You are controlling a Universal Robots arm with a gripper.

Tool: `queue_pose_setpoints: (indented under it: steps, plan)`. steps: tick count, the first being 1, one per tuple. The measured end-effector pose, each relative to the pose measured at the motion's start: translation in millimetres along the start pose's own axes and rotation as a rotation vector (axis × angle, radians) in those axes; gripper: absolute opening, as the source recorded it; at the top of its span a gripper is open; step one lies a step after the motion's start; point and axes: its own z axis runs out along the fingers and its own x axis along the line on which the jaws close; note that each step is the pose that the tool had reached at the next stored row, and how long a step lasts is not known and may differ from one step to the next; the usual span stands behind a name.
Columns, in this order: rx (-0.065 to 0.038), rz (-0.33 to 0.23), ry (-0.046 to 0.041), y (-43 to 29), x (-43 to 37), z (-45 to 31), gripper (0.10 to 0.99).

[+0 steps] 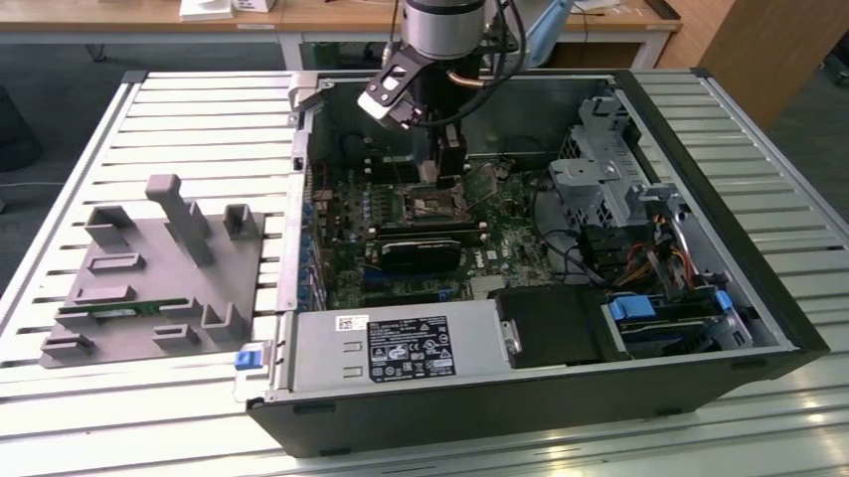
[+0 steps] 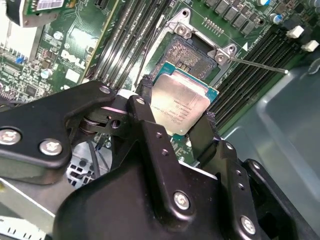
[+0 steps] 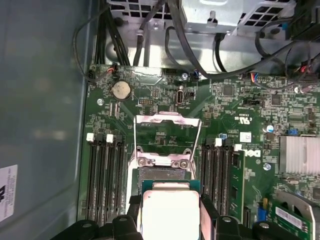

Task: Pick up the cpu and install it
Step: 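Place the cpu into insertion slot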

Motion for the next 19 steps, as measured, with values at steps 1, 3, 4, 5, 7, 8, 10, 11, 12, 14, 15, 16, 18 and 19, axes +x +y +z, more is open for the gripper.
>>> queue_pose_setpoints:
  steps: [1, 3, 4, 5, 7, 8, 10, 11, 12, 14, 15, 16, 18, 19]
  plan:
    - [0.000, 0.000, -0.0001, -0.1, 0.3, 1.8, 0.541]
    - [0.001, 0.000, -0.0001, -0.3, 0.8, 5.3, 0.541]
    - [0.001, 0.000, 0.0000, -0.4, 1.1, 7.1, 0.541]
    - [0.002, 0.000, -0.0001, -0.5, 1.4, 8.8, 0.541]
    - [0.002, 0.000, 0.0000, -0.7, 2.1, 12.4, 0.541]
    - [0.003, 0.000, 0.0001, -0.8, 2.5, 14.2, 0.541]
    - [0.003, 0.000, 0.0000, -0.9, 3.4, 17.4, 0.541]
    - [0.004, 0.000, 0.0001, -1.0, 4.1, 18.9, 0.541]
    - [0.004, 0.000, 0.0001, -1.1, 4.7, 20.3, 0.541]
    - [0.004, 0.000, 0.0001, -1.2, 5.8, 23.1, 0.541]
    - [0.004, 0.000, 0.0000, -1.3, 6.2, 24.7, 0.541]
    - [0.004, 0.000, 0.0001, -1.3, 6.3, 26.1, 0.541]
    - [0.004, 0.000, 0.0001, -1.5, 6.4, 29.2, 0.541]
    - [0.004, 0.000, 0.0001, -1.7, 6.4, 30.9, 0.541]
